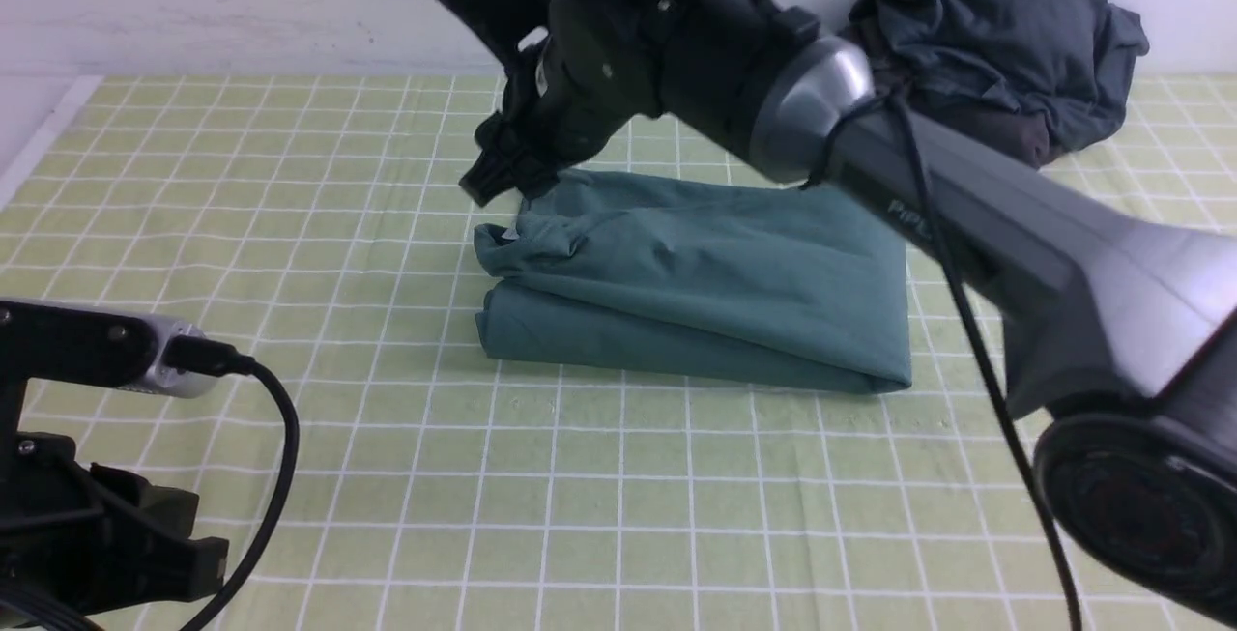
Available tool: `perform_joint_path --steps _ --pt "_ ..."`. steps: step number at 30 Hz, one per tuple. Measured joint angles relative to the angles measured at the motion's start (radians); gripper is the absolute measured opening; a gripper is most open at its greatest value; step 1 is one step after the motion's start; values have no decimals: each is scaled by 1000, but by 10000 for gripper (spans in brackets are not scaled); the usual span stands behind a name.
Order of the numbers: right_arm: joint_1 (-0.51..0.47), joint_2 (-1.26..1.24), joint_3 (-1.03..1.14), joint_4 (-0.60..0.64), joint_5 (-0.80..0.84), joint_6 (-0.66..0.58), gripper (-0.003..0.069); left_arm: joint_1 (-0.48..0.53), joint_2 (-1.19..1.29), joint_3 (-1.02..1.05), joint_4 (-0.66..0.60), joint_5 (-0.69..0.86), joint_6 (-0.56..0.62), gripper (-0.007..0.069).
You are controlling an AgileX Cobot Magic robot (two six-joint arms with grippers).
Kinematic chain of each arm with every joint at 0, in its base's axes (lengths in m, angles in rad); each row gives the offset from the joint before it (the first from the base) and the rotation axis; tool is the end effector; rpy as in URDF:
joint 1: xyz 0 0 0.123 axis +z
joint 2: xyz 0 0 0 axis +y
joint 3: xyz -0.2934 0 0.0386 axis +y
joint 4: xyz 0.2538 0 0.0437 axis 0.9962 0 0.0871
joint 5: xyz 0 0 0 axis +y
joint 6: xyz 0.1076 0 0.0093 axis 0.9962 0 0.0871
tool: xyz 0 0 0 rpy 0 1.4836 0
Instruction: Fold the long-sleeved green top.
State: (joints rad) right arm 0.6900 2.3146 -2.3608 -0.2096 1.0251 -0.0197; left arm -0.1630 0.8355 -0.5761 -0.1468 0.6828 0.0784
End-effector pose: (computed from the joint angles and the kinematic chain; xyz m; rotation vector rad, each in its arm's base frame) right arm 0.4334 0.3328 0.2860 -0.8975 2.2622 0.0318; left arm 0.1555 -0.0357 0.2628 0.1963 2.4178 -0.2024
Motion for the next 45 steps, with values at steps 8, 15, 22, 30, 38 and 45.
perform_joint_path --steps 8,15,22,30,38,45 --pt "-94 90 9 176 52 31 109 0 0 0 -14 -4 1 -3" --pt "-46 225 16 321 -130 -90 -10 0 0 0 -22 -28 3 -3" --pt "-13 209 -87 309 -138 -104 8 0 -11 2 -23 -28 3 -3" --pt "-25 59 -31 312 -35 -107 109 0 -172 11 -22 -37 26 -3" --pt "-53 -369 360 203 159 -175 120 0 -516 161 -21 -218 104 -3" --pt "-78 -660 633 6 224 -54 120 0 -690 303 -16 -321 152 -3"
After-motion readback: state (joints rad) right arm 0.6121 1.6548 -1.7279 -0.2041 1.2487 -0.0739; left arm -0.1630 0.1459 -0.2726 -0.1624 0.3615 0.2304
